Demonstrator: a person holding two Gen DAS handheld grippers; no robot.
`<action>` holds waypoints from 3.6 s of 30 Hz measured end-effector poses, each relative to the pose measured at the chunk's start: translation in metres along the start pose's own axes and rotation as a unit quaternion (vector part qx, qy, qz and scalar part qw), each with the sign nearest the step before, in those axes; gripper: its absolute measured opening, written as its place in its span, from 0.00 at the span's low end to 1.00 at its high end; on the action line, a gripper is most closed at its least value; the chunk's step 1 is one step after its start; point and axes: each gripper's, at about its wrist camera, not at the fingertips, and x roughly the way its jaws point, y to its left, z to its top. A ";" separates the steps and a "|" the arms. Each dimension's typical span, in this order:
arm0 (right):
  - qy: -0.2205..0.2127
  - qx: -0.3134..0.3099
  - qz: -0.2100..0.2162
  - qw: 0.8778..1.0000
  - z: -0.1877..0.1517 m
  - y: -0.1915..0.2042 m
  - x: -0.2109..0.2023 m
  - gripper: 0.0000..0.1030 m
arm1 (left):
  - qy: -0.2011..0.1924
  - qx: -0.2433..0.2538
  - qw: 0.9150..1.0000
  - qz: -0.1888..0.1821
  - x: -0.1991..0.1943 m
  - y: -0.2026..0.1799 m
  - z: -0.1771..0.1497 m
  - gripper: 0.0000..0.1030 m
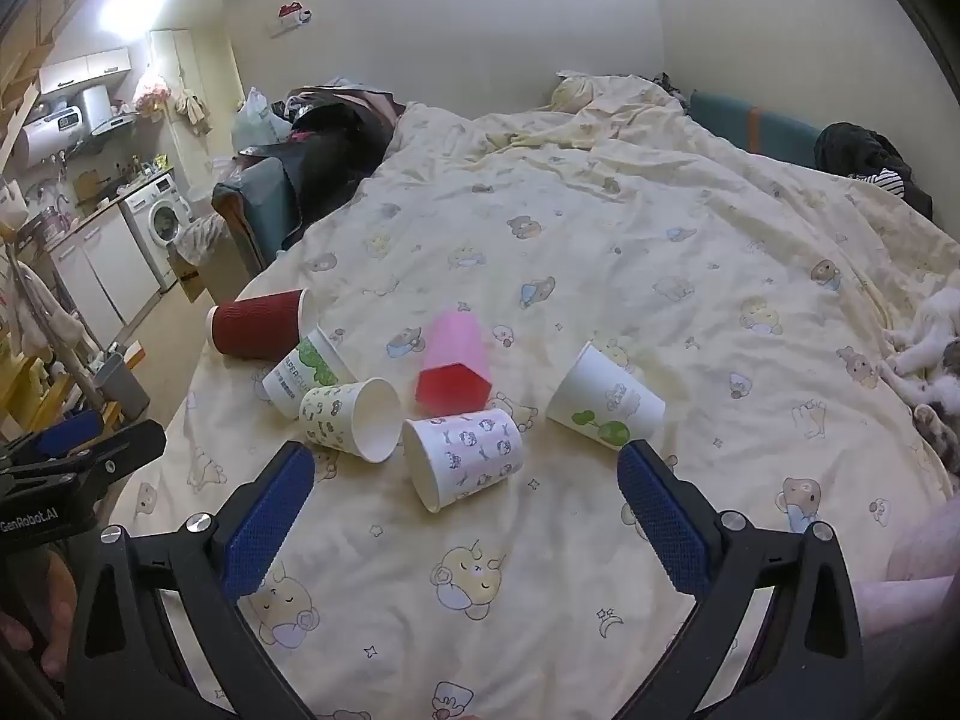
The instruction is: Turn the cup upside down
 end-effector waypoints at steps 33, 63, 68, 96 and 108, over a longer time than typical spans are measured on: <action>0.004 0.017 0.017 1.000 -0.002 -0.003 0.000 1.00 | -0.002 0.006 1.000 0.004 -0.002 -0.001 0.000 1.00; 0.000 0.019 0.016 1.000 0.001 -0.004 -0.002 1.00 | -0.002 0.007 1.000 0.003 0.000 0.000 0.003 1.00; 0.001 0.018 0.016 1.000 0.001 -0.003 -0.002 1.00 | -0.003 0.008 1.000 0.001 0.001 -0.002 0.004 1.00; 0.018 0.045 0.038 0.998 0.012 -0.012 0.002 1.00 | 0.027 0.017 0.999 -0.004 0.012 -0.021 0.033 1.00; 0.184 -0.013 0.044 0.982 0.069 -0.061 0.087 1.00 | 0.108 0.029 0.994 0.009 0.072 -0.016 0.059 1.00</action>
